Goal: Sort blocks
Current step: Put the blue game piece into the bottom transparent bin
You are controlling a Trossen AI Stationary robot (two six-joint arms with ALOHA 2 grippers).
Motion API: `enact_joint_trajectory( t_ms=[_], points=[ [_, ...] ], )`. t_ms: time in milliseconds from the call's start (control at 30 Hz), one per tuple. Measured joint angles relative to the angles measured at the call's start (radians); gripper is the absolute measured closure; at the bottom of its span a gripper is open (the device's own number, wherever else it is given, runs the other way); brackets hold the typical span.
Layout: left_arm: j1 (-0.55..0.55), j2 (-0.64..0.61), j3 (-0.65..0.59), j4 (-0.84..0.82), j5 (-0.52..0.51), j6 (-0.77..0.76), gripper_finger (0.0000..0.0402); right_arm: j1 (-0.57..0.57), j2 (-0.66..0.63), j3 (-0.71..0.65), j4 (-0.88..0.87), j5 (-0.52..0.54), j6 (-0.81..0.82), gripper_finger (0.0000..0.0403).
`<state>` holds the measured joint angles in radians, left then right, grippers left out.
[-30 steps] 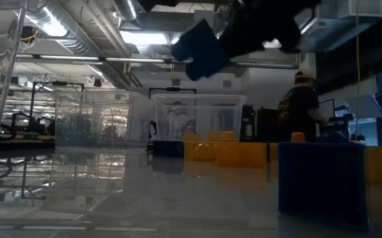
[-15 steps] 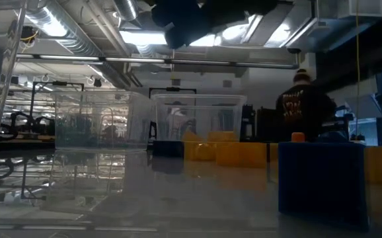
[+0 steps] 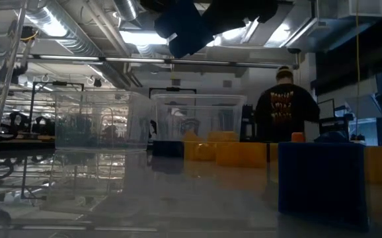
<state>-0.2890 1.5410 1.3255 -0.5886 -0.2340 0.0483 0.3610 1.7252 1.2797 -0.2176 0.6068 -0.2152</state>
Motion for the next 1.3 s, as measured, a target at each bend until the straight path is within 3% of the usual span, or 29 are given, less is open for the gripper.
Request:
enact_joint_trajectory(
  t_ms=[367, 633, 733, 933, 1300],
  points=[
    [0.001, 0.002, 0.000, -0.001, -0.013, 0.035, 0.0178, -0.042, 0.000, 0.005, 0.032, -0.035, 0.060, 0.0386],
    [0.000, 0.013, -0.001, 0.002, -0.100, 0.056, 0.0180, -0.043, 0.000, 0.005, 0.049, -0.033, 0.053, 0.0386],
    [0.001, 0.014, -0.001, 0.001, -0.118, 0.066, 0.0201, -0.042, 0.000, 0.005, 0.047, -0.034, 0.053, 0.0386],
    [0.001, 0.015, -0.001, 0.000, -0.136, 0.069, 0.0282, -0.042, 0.000, 0.005, 0.044, -0.037, 0.059, 0.0386],
    [0.000, 0.015, -0.001, -0.002, -0.128, 0.082, 0.0282, -0.047, 0.000, 0.003, 0.044, -0.084, 0.053, 0.0383]
  ],
)
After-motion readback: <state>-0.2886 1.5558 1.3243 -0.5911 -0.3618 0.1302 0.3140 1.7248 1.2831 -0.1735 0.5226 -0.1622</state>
